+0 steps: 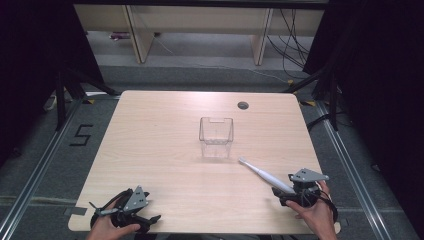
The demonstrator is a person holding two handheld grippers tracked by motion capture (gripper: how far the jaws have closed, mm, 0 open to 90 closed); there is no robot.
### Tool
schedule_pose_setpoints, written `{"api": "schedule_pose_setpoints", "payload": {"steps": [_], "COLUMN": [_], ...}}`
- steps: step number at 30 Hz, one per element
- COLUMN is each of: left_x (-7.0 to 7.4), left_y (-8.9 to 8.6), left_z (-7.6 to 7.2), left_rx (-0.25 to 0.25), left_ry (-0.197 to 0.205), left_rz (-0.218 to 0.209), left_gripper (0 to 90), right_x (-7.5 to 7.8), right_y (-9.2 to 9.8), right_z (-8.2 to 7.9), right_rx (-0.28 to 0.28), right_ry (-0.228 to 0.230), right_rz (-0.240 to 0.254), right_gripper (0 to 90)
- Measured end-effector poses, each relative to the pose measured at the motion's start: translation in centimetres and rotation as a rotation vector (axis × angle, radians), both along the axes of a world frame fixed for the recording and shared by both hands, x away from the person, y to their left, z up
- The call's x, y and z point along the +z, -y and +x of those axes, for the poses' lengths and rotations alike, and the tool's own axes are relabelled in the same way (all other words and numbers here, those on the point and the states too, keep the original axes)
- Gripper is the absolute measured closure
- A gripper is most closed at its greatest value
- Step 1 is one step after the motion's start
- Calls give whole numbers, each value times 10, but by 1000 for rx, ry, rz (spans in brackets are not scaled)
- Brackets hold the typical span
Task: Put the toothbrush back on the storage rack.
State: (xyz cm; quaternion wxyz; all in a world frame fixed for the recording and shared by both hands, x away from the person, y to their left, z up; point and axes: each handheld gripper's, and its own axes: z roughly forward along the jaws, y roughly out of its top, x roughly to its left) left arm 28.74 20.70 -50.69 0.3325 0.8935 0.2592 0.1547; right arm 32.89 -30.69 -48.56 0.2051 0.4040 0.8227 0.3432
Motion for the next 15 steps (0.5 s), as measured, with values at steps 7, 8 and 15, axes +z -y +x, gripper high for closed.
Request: {"api": "schedule_pose_setpoints", "payload": {"steps": [7, 8, 15], "left_x": [0, 0, 0], "left_y": [0, 0, 0], "left_z": [0, 0, 0], "left_rx": [-1, 2, 1], "left_ry": [0, -2, -1], "left_rz": [2, 0, 6], "left_gripper": [168, 168, 168], "right_x": [0, 1, 3], "right_y": [-2, -1, -2], "right_z": [-1, 0, 1], "right_rx": [-11, 1, 2], "right_ry": [-29, 0, -8], "right_rz": [11, -14, -21], "right_gripper": [221, 224, 229]}}
